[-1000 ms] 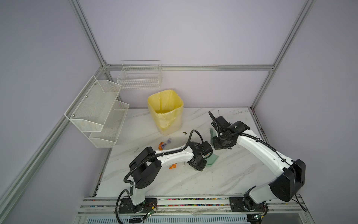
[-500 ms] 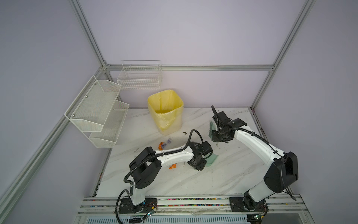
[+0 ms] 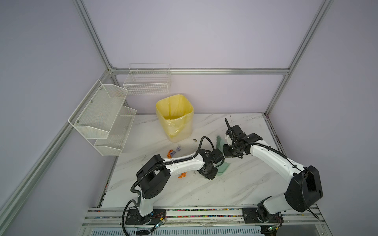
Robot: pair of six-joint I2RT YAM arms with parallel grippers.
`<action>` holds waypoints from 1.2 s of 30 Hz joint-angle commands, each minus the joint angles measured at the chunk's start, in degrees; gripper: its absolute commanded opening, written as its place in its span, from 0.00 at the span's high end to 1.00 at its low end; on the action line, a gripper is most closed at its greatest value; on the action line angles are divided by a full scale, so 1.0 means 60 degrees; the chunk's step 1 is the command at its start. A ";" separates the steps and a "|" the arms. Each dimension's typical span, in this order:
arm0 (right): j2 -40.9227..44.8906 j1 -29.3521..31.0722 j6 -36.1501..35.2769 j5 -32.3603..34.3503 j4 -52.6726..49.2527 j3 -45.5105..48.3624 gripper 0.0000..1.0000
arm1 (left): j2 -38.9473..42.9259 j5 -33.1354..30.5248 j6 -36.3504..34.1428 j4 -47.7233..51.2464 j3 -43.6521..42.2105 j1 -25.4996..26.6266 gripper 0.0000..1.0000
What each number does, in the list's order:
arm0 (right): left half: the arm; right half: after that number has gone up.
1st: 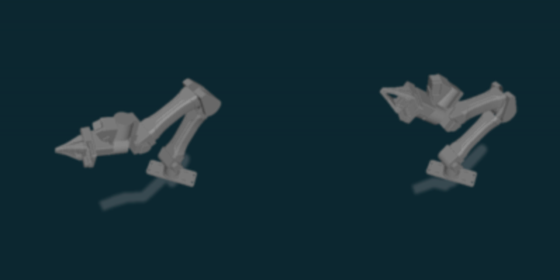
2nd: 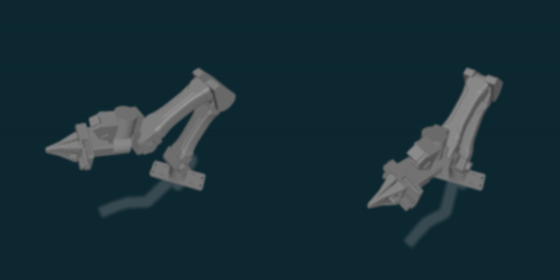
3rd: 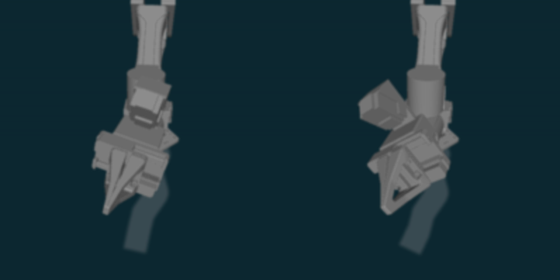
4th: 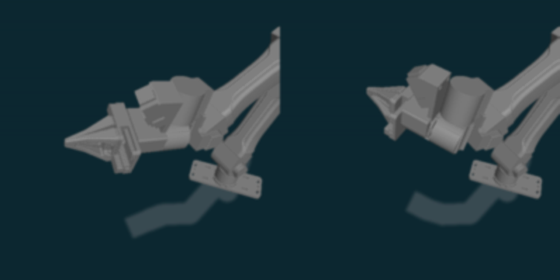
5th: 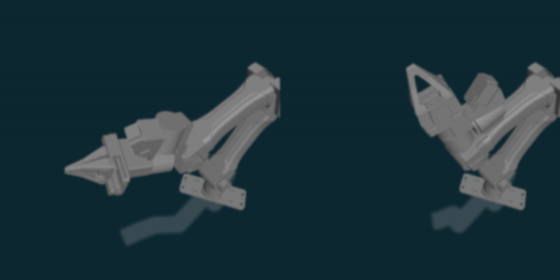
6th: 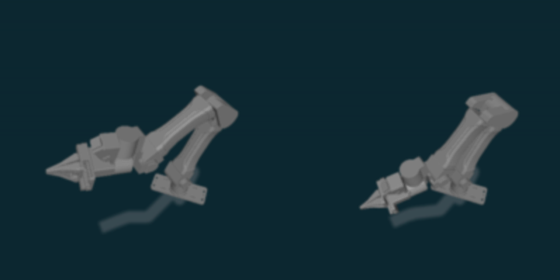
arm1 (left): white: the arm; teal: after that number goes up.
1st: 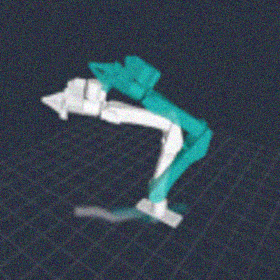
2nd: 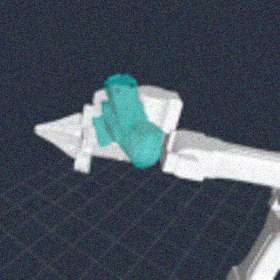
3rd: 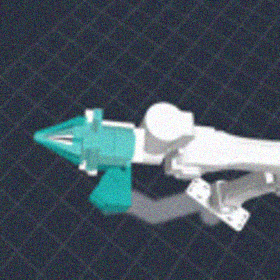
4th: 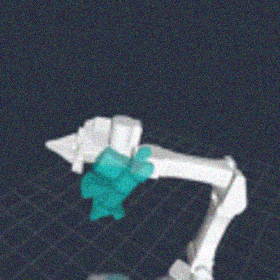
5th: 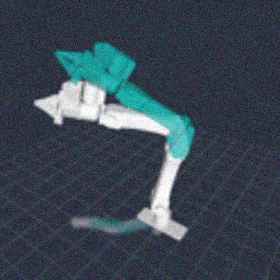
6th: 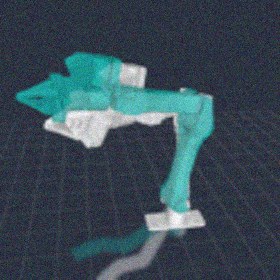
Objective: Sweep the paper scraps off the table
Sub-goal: 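Sweep orange scraps with the brush into the dustpan held by the left gripper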
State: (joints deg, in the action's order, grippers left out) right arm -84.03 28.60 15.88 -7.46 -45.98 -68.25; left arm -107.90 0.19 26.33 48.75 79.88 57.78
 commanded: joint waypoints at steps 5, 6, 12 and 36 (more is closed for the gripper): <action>0.0401 0.0034 -0.0455 -0.0729 -0.0422 0.0285 1.00 | 0.0061 -0.0133 -0.0176 -0.0052 0.0032 -0.0080 0.87; 0.0467 0.0023 -0.0516 -0.0893 -0.0421 0.0336 1.00 | 0.0060 -0.0134 -0.0183 -0.0054 0.0034 -0.0079 0.88; 0.0836 0.0019 -0.0669 -0.1270 -0.0900 0.0068 1.00 | 0.0042 -0.0162 -0.0173 -0.0019 0.0068 -0.0079 0.88; 0.1323 0.0023 0.0030 0.0551 -0.0876 0.0493 1.00 | -0.0117 -0.0569 -0.0037 -0.0112 0.0340 -0.0079 0.89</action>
State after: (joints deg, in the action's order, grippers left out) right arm -75.85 28.60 16.16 -4.01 -52.29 -65.78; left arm -108.25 -2.07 26.35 48.88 79.94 57.74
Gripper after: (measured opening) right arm 0.112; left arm 0.240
